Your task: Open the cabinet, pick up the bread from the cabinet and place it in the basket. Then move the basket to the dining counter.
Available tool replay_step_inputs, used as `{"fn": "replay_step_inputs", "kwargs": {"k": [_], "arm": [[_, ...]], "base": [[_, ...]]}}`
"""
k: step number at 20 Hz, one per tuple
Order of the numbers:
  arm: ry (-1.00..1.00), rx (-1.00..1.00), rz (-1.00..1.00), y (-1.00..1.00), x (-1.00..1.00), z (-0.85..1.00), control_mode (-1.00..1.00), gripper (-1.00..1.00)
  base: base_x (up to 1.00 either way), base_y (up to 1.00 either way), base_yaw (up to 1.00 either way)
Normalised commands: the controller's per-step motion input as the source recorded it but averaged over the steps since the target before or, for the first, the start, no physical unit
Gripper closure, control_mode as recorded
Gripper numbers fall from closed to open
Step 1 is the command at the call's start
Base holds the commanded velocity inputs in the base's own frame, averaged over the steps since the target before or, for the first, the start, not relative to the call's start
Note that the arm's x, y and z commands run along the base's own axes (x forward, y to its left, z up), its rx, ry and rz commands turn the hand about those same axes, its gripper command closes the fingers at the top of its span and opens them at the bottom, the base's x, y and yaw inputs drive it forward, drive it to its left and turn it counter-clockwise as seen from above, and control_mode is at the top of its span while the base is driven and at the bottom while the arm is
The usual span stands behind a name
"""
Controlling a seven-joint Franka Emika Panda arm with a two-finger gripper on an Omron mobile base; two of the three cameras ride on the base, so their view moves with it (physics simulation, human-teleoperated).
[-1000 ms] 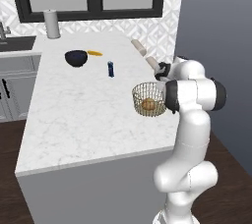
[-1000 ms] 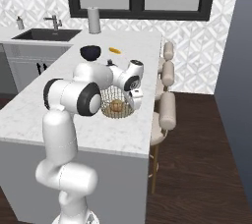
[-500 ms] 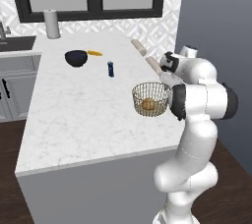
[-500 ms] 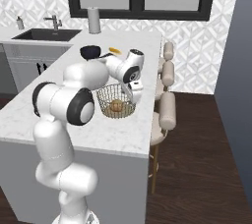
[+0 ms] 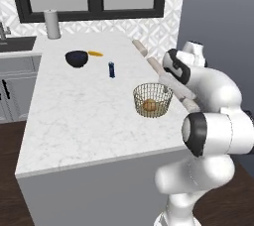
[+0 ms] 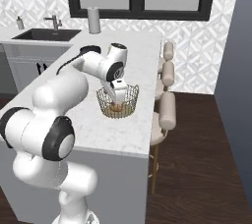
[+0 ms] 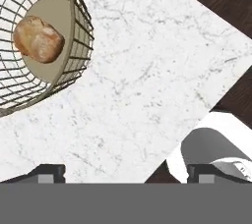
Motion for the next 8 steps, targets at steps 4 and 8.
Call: {"fn": "replay_step_inputs", "kwargs": {"k": [4, 8], "arm": [[-0.04, -0.02, 0.11, 0.48, -1.00, 0.33, -1.00, -1.00], [-0.01, -0.01, 0.05, 0.47, -1.00, 0.43, -1.00, -1.00]], "base": [[0.00, 0.00, 0.00], [0.00, 0.00, 0.00]]}}
